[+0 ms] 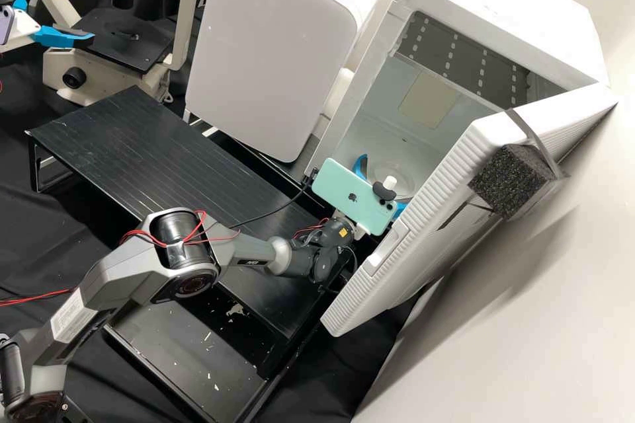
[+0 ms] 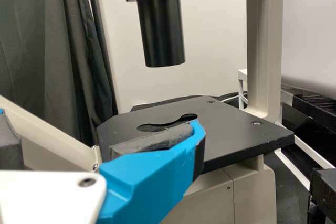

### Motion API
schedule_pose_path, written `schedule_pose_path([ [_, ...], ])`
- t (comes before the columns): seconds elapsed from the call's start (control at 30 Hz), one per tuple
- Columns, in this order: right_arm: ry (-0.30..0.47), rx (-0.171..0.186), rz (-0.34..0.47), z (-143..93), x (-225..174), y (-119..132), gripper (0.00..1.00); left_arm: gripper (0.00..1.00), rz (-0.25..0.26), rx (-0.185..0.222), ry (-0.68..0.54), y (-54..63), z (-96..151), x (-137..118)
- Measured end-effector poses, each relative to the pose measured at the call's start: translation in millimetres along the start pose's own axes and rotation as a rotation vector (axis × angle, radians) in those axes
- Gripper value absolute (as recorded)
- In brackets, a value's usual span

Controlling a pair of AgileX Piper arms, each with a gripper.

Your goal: Take the petri dish out of the incubator

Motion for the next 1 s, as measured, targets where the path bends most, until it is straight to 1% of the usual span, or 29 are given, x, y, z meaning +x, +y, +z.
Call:
schedule_pose_path([
  [0.17,0.003,-0.016,-0.007,-0.6,1.1,0.6,0.0,1.0,0.0,0.0,0.0,0.0,0.0,0.0],
  [1.0,0.002,-0.018,-0.007,0.9,3.1,0.3,0.0,1.0,0.0,0.0,0.0,0.0,0.0,0.0],
])
